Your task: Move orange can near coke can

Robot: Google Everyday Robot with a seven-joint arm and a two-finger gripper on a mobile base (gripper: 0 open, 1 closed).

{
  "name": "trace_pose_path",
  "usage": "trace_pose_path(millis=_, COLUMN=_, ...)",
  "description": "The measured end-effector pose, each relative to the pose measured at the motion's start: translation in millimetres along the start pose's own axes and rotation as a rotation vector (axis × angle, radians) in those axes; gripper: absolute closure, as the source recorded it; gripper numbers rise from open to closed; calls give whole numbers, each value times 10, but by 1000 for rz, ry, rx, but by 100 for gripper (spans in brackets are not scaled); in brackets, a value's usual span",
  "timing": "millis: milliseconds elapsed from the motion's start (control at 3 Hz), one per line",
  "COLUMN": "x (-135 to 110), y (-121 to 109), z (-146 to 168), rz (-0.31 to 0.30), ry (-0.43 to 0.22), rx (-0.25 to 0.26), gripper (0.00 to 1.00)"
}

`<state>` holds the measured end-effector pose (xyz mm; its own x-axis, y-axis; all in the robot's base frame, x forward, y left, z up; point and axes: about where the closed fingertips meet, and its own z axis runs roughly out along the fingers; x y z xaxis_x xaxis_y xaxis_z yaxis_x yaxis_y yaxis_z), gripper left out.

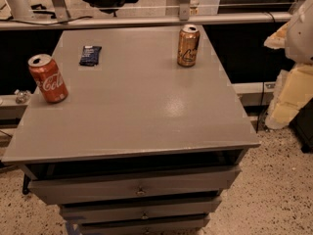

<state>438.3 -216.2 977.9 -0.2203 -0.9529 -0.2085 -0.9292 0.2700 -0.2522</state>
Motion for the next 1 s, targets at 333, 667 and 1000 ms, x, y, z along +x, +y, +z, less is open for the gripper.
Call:
trace_pose_path(millis=333, x=0, y=0, z=0, rz=0, ry=0, rx=0, gripper=0)
trace_pose_path(millis=667, x=-46, y=-58, z=83, rz=20, ry=-35, rx=4, gripper=0)
trace_pose_path(millis=1000, x=-183, y=-277, z=308, rz=51, ry=-117, rx=16, gripper=0)
